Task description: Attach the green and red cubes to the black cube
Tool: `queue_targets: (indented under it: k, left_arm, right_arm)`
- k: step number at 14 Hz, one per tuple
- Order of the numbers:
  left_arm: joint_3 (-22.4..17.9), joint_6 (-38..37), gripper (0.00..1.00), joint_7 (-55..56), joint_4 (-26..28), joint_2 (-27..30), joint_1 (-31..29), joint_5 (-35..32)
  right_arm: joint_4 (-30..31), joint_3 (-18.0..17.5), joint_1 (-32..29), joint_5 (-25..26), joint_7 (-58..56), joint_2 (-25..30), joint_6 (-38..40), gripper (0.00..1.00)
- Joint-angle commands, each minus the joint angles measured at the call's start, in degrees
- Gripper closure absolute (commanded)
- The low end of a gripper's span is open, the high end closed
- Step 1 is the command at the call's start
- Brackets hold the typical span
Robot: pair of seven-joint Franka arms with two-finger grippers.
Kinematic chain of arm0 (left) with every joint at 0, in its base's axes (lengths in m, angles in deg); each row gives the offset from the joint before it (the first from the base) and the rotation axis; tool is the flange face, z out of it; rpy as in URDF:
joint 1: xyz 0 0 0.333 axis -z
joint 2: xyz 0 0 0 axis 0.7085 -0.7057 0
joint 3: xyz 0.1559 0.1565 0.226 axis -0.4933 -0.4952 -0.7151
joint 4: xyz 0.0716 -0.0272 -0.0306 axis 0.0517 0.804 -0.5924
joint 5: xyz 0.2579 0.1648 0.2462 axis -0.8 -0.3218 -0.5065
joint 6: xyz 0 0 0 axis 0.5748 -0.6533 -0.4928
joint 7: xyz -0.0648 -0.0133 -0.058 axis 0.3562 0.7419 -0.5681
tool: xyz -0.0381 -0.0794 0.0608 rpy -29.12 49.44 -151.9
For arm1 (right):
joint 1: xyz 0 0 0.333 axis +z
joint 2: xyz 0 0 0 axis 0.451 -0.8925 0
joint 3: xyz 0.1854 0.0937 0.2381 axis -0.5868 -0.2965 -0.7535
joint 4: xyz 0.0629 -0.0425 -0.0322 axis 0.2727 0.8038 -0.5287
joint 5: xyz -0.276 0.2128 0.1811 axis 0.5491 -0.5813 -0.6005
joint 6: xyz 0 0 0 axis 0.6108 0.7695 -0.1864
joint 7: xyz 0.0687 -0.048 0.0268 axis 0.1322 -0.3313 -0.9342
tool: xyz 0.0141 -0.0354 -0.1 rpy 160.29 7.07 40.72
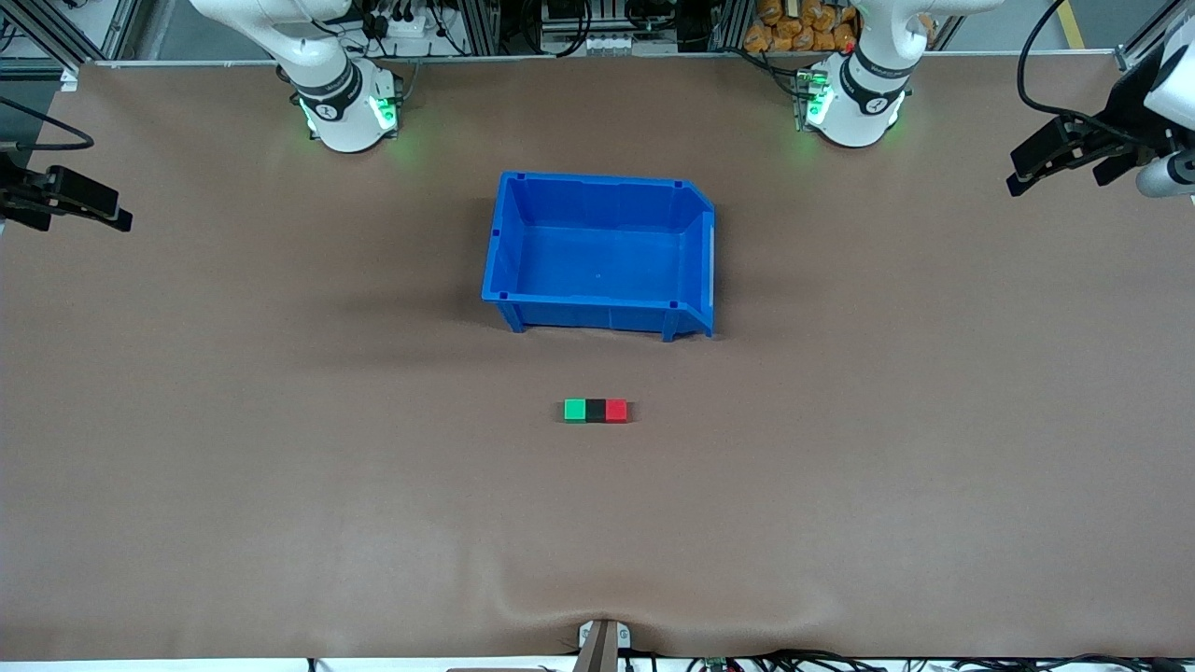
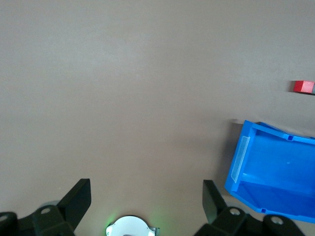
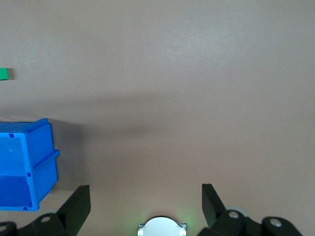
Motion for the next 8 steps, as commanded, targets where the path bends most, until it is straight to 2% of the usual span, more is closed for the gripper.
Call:
queue_targets:
  k: [1,8]
  left_arm:
    - [-0.9,-1.6,0.00,-1.0,-2.4,-0.6,-0.2,-0.4]
    - [-0.5,-2.9,0.00,-0.8,-2.4,-0.9,0.5,-0.7]
  right_arm:
    - [0.0,-0.3,-0.3,0.5,-0.1,0.2,0.4,0.00]
    - [0.0,-0.3,-0.3,0.3,-0.2,0.2,0.4,0.00]
